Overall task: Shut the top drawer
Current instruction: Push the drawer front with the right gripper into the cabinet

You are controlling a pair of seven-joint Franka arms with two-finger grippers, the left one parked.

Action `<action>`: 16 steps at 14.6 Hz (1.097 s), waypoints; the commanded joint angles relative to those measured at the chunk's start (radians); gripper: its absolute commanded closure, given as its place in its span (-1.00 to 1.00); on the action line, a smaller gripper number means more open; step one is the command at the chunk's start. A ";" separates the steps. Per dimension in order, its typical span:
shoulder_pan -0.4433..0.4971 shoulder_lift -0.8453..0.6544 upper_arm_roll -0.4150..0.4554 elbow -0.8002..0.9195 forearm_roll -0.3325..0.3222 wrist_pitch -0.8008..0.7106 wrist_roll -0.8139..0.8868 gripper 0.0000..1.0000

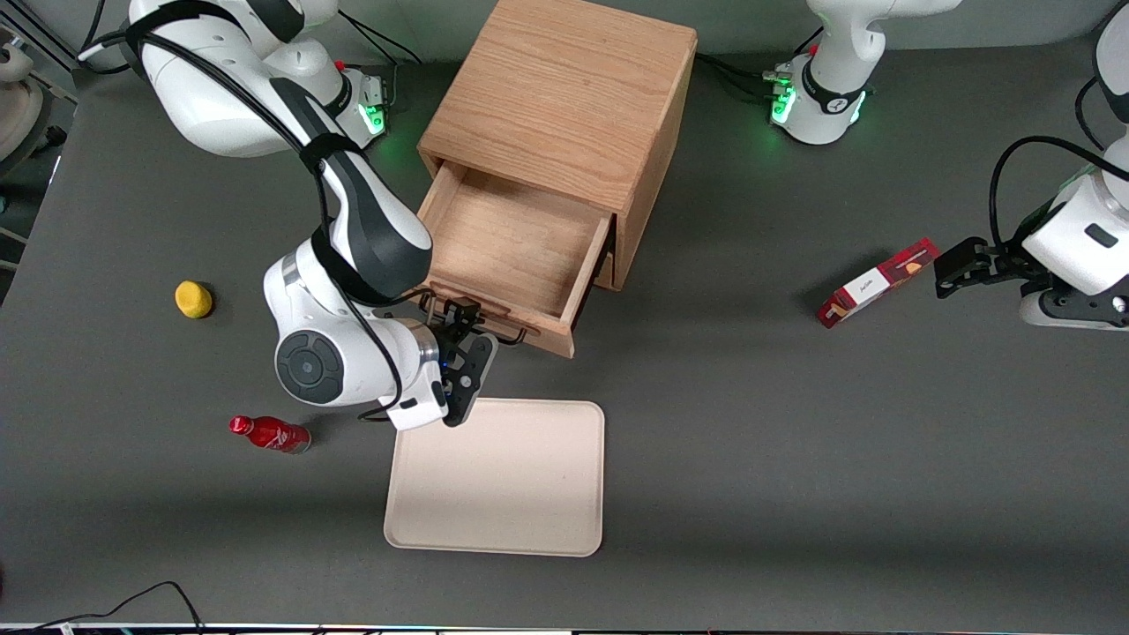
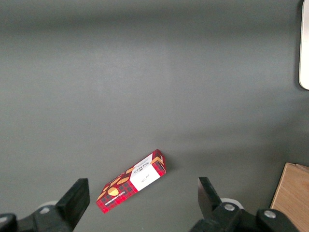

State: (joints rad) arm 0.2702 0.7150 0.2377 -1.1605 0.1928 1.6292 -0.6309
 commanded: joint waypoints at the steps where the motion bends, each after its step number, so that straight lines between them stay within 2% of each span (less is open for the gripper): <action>1: -0.003 -0.078 0.005 -0.119 0.043 0.011 0.023 -1.00; 6: 0.004 -0.153 0.006 -0.228 0.114 0.043 0.023 -1.00; 16: 0.006 -0.218 0.083 -0.360 0.123 0.130 0.066 -1.00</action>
State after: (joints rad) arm 0.2760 0.5430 0.3076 -1.4468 0.2808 1.7226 -0.5888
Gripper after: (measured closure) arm 0.000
